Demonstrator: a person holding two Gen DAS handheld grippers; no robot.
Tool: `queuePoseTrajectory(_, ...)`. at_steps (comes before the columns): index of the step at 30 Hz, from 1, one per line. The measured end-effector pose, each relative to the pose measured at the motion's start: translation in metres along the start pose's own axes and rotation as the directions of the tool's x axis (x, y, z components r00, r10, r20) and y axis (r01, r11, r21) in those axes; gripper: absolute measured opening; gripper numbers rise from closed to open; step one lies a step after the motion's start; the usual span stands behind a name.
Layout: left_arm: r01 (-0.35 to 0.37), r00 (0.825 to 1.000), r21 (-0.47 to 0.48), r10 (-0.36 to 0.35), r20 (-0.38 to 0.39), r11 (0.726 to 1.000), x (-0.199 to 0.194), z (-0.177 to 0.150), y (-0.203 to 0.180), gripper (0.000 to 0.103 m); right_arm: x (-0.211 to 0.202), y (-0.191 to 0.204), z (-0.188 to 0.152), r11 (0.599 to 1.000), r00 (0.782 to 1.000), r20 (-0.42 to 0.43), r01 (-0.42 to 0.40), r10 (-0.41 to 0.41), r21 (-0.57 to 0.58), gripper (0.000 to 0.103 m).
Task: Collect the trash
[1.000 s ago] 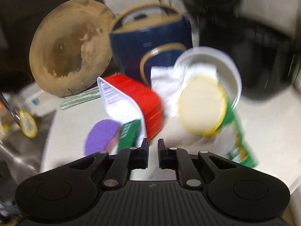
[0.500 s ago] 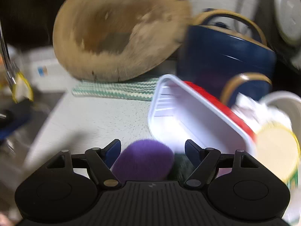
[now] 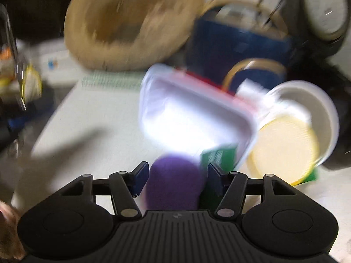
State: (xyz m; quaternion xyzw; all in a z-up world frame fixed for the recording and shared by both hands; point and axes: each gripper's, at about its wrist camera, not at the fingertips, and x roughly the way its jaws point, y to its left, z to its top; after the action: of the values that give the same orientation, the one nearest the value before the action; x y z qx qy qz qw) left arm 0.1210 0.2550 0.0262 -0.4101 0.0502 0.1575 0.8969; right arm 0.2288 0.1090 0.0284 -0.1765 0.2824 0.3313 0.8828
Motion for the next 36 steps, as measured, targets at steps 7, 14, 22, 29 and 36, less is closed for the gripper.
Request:
queuePoseTrajectory(7, 0.009, 0.999, -0.007, -0.01, -0.049, 1.0, 0.006, -0.003, 0.002, 0.018, -0.007, -0.032, 0.028, 0.977, 0.967, 0.148, 0.197, -0.208, 0.083, 0.065)
queuePoseTrajectory(14, 0.001, 0.998, -0.007, -0.001, -0.06, 1.0, 0.009, -0.002, 0.004, 0.018, 0.061, -0.065, 0.031, 0.938, 0.963, 0.014, 0.26, -0.271, 0.23, 0.012)
queuePoseTrajectory(22, 0.007, 0.996, 0.021, -0.005, -0.092, 1.0, 0.014, -0.006, 0.001, 0.018, 0.013, -0.046, 0.039, 0.944, 0.933, 0.171, 0.293, -0.317, 0.154, 0.01)
queuePoseTrajectory(29, 0.015, 0.988, 0.056, -0.006, -0.153, 0.998, 0.023, -0.011, -0.002, 0.018, -0.031, -0.054, 0.053, 0.904, 0.877, 0.25, 0.357, -0.411, 0.234, 0.01)
queuePoseTrajectory(36, 0.052, 0.983, 0.046, -0.043, -0.177, 0.998, 0.023, -0.011, -0.002, 0.018, -0.049, -0.071, 0.049, 0.892, 0.891, 0.214, 0.326, -0.401, 0.314, 0.01)
